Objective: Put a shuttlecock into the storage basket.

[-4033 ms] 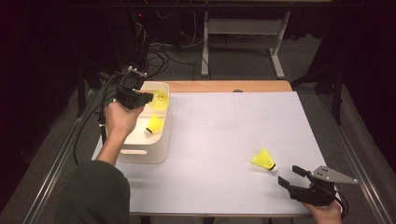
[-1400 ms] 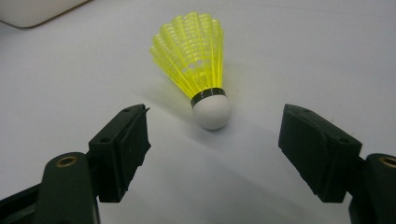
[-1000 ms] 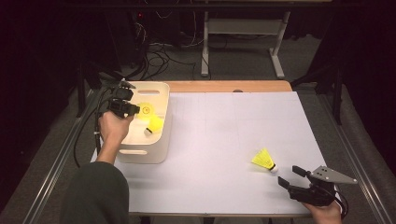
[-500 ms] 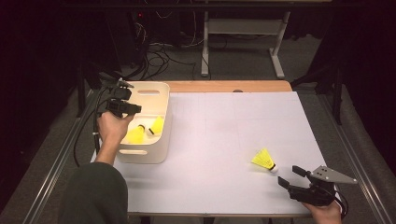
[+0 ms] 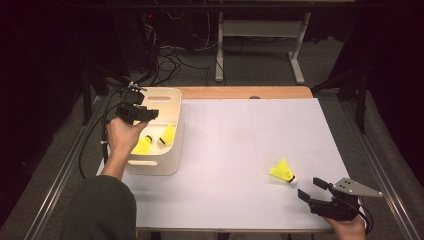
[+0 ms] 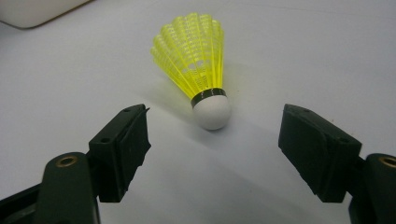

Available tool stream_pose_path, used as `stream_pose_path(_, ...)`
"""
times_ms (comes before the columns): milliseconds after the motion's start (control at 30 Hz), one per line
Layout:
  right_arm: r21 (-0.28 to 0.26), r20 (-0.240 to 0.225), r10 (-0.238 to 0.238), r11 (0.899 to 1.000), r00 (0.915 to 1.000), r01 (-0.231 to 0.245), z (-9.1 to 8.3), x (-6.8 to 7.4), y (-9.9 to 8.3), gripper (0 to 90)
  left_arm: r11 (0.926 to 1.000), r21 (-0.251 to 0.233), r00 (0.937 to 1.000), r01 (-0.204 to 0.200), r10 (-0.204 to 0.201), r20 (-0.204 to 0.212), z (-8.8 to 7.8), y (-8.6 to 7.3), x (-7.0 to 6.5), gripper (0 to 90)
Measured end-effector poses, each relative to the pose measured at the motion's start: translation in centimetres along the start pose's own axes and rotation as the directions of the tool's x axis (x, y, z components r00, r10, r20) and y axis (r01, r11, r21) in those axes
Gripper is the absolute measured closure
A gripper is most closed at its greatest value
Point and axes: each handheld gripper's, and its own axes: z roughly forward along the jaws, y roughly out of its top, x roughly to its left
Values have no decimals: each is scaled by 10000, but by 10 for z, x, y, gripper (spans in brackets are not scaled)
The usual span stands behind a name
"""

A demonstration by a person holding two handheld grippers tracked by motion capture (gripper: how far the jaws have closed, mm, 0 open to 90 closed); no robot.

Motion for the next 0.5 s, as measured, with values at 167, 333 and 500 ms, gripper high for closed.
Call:
stream_pose_path(167,-1,-2,6,10000,10000,-6,0,0,0,249,9999,45,9997,-166,165,188,-2,3,-7,507)
stream_pose_path(333,1,-10,-6,10000,10000,6,0,0,0,249,9994,-146,9990,-318,322,294,-6,5,-14,502)
stream_pose_path(500,-2,-11,-3,10000,10000,3,0,0,0,249,9991,-235,9988,-344,352,333,-7,6,-18,502)
